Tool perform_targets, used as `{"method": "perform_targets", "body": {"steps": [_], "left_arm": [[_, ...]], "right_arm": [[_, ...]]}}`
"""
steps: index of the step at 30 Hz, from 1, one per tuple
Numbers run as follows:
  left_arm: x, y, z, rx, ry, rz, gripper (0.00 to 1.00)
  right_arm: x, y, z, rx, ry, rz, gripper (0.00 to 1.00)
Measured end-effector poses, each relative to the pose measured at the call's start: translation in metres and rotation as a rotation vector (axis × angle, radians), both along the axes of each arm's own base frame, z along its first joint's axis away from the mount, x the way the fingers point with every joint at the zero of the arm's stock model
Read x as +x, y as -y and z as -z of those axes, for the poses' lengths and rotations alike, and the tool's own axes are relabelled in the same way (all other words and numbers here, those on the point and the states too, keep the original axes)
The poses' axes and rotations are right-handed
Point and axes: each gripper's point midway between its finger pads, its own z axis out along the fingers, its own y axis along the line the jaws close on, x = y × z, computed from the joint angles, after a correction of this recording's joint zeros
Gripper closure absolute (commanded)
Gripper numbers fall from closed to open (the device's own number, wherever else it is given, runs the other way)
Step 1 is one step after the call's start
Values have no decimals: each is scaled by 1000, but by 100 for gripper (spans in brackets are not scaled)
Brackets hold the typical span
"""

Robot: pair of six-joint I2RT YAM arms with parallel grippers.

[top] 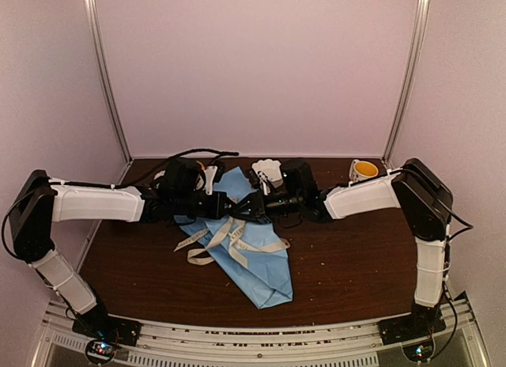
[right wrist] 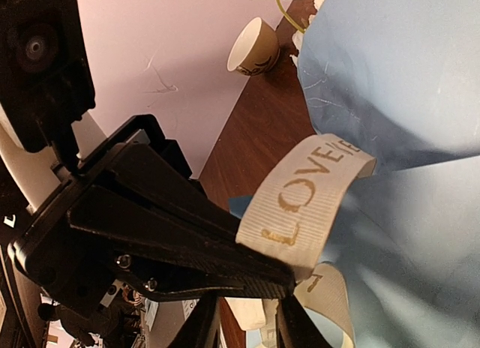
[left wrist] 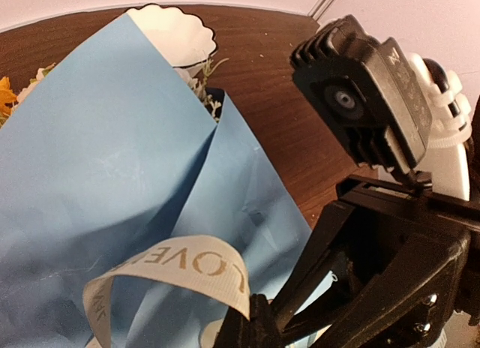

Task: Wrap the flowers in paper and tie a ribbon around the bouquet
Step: Cross the ribbon over the folded bouquet.

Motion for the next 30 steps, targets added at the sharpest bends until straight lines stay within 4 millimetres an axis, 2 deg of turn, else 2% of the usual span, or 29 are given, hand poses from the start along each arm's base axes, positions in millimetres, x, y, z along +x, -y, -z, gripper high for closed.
{"method": "perform_targets", "body": {"steps": [5,9,15,24,26,29,30], "left_arm": [[1,-4,4,3,-15,-14,100],[3,-2,-1,-17,-4,-12,100],[2,3,-8,-52,1,0,100],[0,5,-9,-64,-3,13,100],[2,4,-10,-66,-1,7,100],[2,4,-10,-69,-1,9,100],[2,4,-10,-70,-3,12,100]], "right_arm": [[0,-4,5,-14,15,-10,73],[-4,-6,11,-31,28,-11,73],[-11,2,33,-62,16,8,74],[1,-7,13,-23,56,35,74],[3,-9,11,-19,58,35,81],[4,-11,13,-19,55,34,99],[4,-11,13,-19,51,34,100]]}}
